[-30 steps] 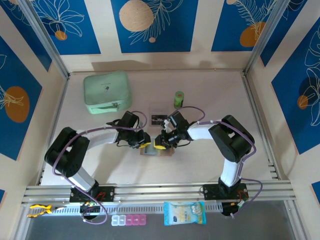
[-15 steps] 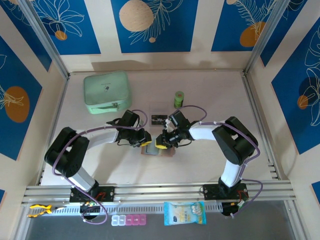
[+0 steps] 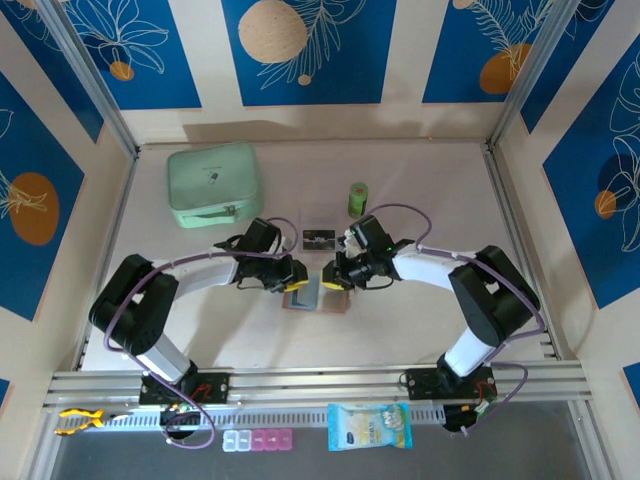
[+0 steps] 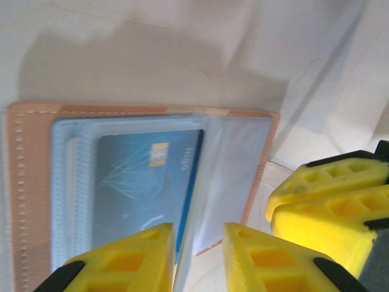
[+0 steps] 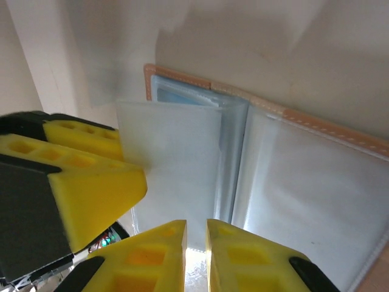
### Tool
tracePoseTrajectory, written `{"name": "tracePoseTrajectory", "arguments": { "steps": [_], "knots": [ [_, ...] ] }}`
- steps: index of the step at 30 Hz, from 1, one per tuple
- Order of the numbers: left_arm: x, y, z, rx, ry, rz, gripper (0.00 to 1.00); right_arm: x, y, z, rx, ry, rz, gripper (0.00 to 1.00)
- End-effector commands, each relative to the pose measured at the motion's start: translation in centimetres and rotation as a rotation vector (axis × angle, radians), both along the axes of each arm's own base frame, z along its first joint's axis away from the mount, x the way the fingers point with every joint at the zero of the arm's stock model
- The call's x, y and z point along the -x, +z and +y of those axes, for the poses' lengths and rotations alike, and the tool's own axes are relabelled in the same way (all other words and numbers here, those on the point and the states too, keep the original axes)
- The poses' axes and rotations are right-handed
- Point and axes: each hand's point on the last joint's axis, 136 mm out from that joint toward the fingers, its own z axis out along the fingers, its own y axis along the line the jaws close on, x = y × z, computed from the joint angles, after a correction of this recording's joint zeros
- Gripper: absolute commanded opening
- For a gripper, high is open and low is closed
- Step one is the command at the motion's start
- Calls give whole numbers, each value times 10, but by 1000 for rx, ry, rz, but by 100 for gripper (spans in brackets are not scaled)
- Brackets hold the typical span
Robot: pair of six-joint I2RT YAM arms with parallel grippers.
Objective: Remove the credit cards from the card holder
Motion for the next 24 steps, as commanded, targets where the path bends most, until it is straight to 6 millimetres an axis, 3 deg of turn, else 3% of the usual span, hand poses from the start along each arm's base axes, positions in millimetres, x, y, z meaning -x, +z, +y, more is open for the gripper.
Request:
{"name": "tracePoseTrajectory", "arguments": {
  "steps": [1, 12, 17, 24],
  "knots": [
    [-1, 23, -17, 61, -36, -26, 29, 1, 4, -15, 27, -30, -6, 18],
    [-2, 35, -56, 91, -131, -48, 40, 0, 23, -51, 100, -97, -56, 21],
    [-1, 26, -71, 87, -163, -32, 41, 3, 29, -61, 117, -113, -74, 23],
    [-1, 8, -74, 84, -160, -1, 43, 7, 34, -59, 103, -104, -70, 23]
  ]
}}
